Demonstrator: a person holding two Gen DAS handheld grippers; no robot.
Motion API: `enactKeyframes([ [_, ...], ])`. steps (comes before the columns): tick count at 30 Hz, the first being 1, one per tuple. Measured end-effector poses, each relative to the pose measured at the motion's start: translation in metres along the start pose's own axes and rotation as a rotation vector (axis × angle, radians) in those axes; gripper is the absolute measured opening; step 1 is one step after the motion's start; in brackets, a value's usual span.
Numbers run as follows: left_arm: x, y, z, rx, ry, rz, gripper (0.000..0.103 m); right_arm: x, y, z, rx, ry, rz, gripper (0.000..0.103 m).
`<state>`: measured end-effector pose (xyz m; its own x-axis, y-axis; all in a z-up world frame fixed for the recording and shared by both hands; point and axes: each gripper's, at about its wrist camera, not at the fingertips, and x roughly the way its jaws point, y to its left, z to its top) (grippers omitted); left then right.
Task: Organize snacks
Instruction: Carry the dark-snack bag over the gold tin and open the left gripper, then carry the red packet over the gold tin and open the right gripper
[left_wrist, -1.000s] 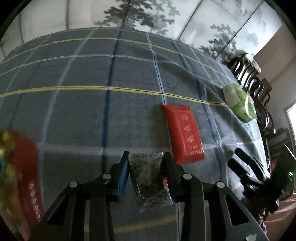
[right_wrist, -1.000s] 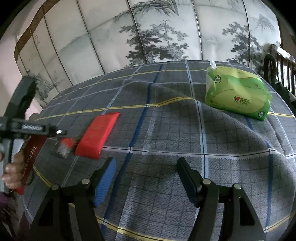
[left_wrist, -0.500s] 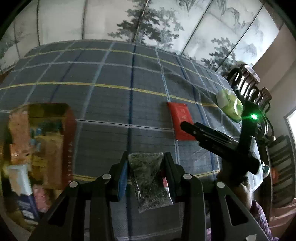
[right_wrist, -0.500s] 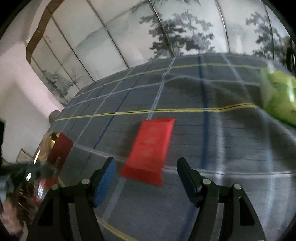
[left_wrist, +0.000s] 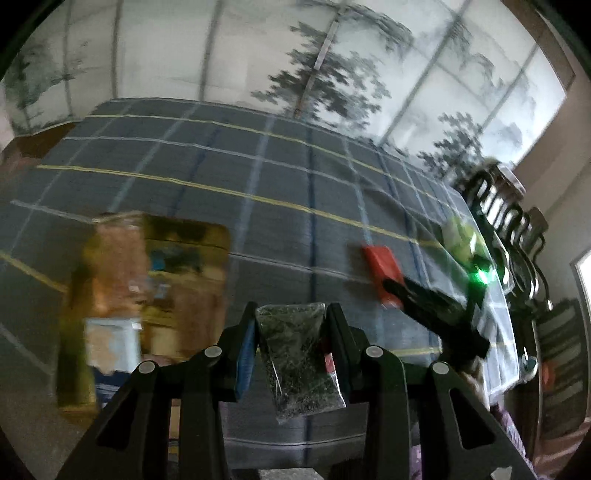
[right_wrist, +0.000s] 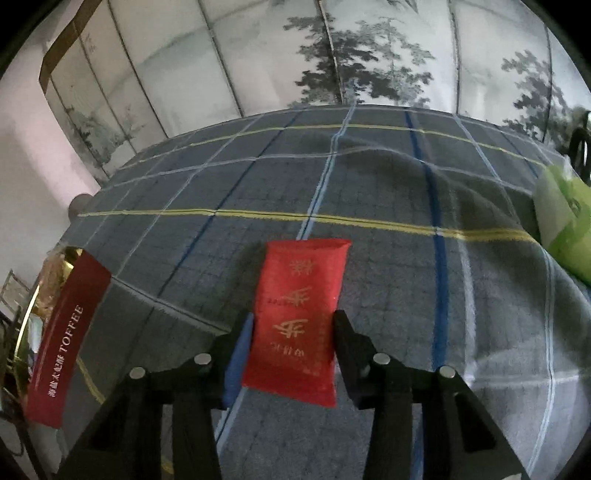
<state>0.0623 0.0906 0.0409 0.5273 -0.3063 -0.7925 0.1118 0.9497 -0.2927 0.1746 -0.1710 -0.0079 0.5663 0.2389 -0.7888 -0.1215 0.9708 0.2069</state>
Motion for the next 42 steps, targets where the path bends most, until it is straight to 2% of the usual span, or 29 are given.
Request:
enactKeyframes([
  [4, -0.014, 0.027, 0.011, -0.032, -0.024, 0.057, 0.03, -0.015, 0.0, -0.015, 0.02, -0.01, 0.044, 0.044],
  [6, -0.017, 0.036, 0.013, -0.032, -0.032, 0.069, 0.012, -0.02, 0.001, -0.022, 0.016, -0.019, 0.056, 0.044],
  [11, -0.003, 0.05, 0.016, -0.031, -0.014, 0.114, 0.012, -0.026, 0.002, -0.032, 0.009, -0.036, 0.054, 0.044],
  [14, 0.008, 0.055, 0.014, -0.049, 0.006, 0.113, 0.012, -0.025, 0.002, -0.031, 0.007, -0.033, 0.054, 0.043],
  [20, 0.006, 0.056, 0.004, -0.046, -0.002, 0.126, 0.012, -0.025, 0.002, -0.033, 0.0, -0.035, 0.056, 0.043],
  [23, 0.005, 0.053, -0.003, -0.031, -0.014, 0.161, 0.012, -0.025, 0.004, -0.034, -0.008, -0.031, 0.057, 0.043],
  [33, -0.001, 0.047, -0.028, 0.018, -0.071, 0.335, 0.025, -0.032, 0.001, -0.036, 0.036, -0.019, 0.095, 0.043],
  [35, -0.003, 0.049, -0.032, 0.026, -0.08, 0.362, 0.028, -0.034, 0.003, -0.037, 0.048, -0.017, 0.113, 0.039],
  [36, -0.004, 0.049, -0.033, 0.028, -0.082, 0.368, 0.03, -0.036, 0.005, -0.036, 0.055, -0.017, 0.123, 0.035],
  [39, -0.007, 0.055, -0.039, 0.019, -0.082, 0.377, 0.034, -0.043, 0.013, -0.032, 0.051, -0.028, 0.145, 0.035],
  [42, -0.012, 0.061, -0.043, 0.013, -0.083, 0.372, 0.035, -0.043, 0.024, -0.028, 0.011, -0.021, 0.097, 0.035],
])
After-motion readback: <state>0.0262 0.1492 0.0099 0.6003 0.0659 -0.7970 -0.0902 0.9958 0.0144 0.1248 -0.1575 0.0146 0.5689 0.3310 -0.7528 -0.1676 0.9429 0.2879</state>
